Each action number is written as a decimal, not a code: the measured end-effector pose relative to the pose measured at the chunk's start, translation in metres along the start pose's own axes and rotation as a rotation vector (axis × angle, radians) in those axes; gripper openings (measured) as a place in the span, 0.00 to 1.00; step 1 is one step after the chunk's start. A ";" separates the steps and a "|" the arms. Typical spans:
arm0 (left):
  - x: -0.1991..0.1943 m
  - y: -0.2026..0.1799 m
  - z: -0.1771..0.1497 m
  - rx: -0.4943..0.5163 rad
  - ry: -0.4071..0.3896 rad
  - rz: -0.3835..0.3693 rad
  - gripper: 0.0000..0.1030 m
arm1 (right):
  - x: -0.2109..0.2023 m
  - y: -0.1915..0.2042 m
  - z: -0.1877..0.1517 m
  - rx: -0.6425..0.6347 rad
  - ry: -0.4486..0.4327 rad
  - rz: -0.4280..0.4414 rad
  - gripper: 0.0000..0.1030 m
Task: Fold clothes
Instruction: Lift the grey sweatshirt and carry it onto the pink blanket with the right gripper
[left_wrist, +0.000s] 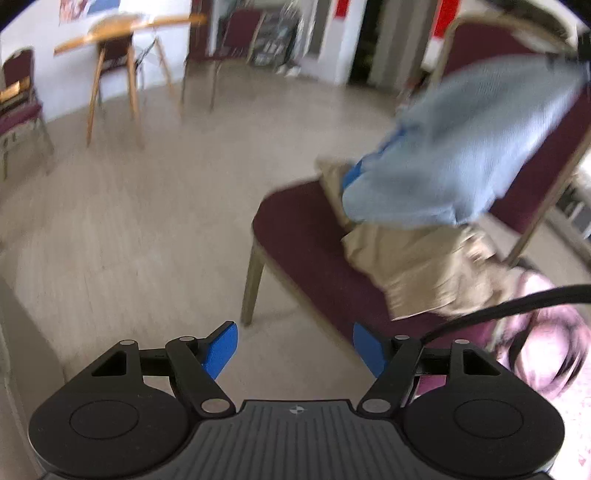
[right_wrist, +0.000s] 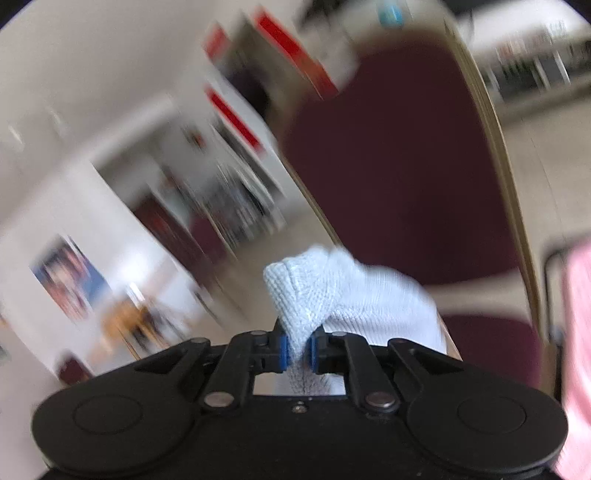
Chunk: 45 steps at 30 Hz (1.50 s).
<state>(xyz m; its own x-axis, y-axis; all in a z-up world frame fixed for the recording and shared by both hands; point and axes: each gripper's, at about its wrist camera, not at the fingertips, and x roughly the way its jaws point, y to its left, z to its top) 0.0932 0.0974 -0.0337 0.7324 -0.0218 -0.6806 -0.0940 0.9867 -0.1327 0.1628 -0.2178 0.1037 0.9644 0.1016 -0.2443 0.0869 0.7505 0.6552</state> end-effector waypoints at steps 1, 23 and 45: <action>-0.012 -0.001 0.000 0.004 -0.033 -0.015 0.68 | -0.023 0.017 0.018 -0.001 -0.070 0.029 0.10; -0.128 -0.173 -0.092 0.488 -0.060 -0.601 0.72 | -0.413 -0.012 0.058 0.003 -0.448 -0.194 0.10; -0.113 -0.215 -0.129 0.636 0.018 -0.517 0.72 | -0.467 -0.275 -0.039 0.478 -0.556 -0.583 0.10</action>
